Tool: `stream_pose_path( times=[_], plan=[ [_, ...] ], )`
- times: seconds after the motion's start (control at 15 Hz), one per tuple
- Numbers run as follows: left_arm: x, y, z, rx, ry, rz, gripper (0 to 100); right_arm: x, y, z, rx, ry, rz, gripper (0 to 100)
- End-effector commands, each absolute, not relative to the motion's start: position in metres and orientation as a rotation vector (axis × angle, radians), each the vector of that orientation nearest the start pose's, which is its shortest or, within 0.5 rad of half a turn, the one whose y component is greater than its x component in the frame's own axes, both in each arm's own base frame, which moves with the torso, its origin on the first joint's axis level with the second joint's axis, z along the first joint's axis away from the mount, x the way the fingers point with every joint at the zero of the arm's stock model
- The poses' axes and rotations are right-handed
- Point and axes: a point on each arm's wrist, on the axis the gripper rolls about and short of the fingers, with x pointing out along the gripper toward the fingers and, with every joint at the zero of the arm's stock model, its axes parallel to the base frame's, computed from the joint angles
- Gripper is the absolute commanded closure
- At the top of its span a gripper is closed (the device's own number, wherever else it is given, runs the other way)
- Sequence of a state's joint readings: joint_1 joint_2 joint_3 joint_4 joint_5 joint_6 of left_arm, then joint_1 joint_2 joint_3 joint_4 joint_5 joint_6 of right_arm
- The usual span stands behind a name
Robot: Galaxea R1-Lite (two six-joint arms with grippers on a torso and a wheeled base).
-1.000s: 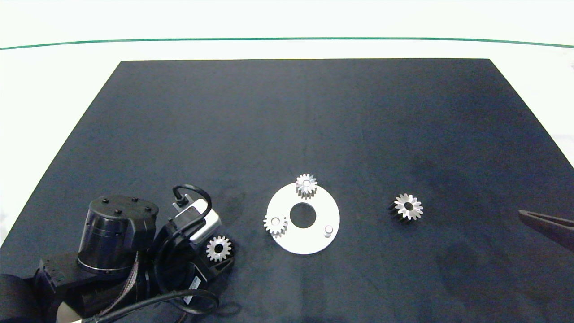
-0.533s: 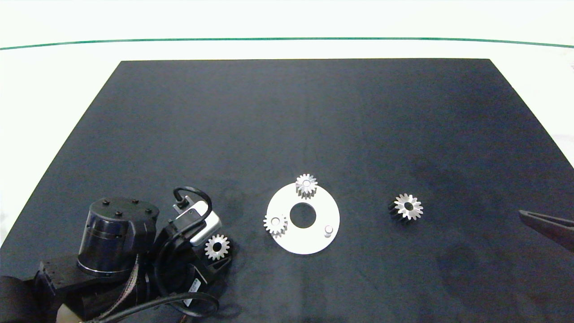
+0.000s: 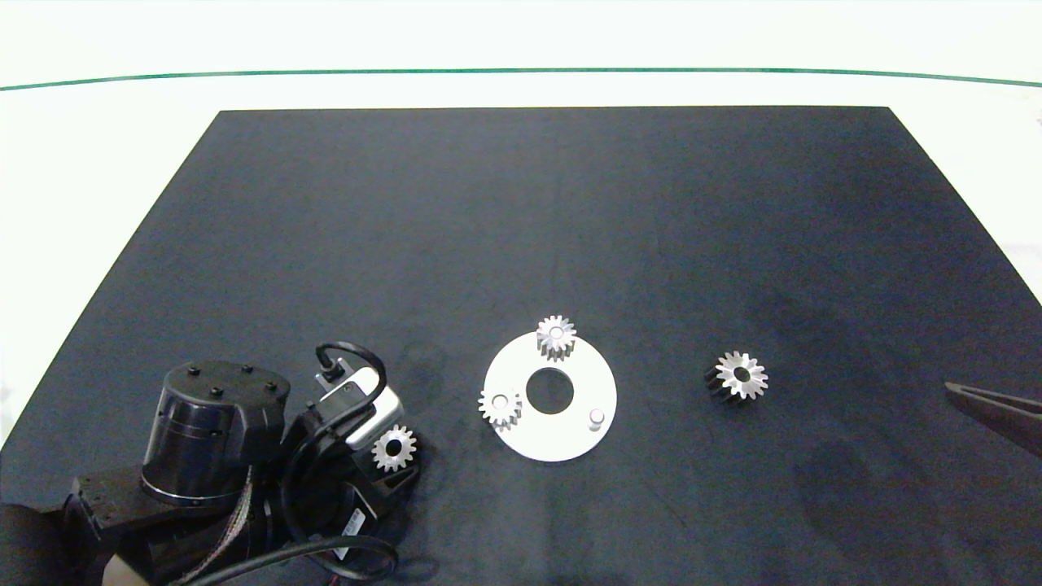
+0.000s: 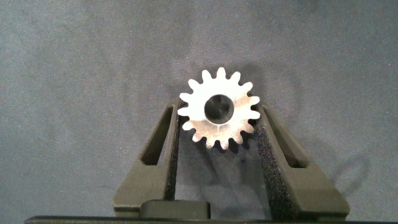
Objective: Remove an incorrectly installed larger gear and replace it with the correct smaller gear
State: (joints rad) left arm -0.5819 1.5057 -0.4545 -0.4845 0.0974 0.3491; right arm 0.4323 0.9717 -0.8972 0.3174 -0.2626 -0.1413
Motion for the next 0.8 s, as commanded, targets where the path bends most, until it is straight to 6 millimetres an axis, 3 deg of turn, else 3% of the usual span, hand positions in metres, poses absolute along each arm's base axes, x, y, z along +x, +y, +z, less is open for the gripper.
stream_pose_path(
  times=[0.07, 0.33, 0.8],
  plan=[
    [0.185, -0.119, 0.13, 0.527, 0.455, -0.563, 74, 0.098, 0.039, 0.271, -0.276, 0.361, 0.193, 0],
    [0.181, -0.121, 0.129, 0.533, 0.456, -0.582, 81, 0.097, 0.038, 0.27, -0.276, 0.361, 0.193, 0],
    [0.172, -0.128, 0.143, 0.528, 0.386, -0.62, 81, 0.093, 0.037, 0.269, -0.274, 0.355, 0.194, 0]
  ],
)
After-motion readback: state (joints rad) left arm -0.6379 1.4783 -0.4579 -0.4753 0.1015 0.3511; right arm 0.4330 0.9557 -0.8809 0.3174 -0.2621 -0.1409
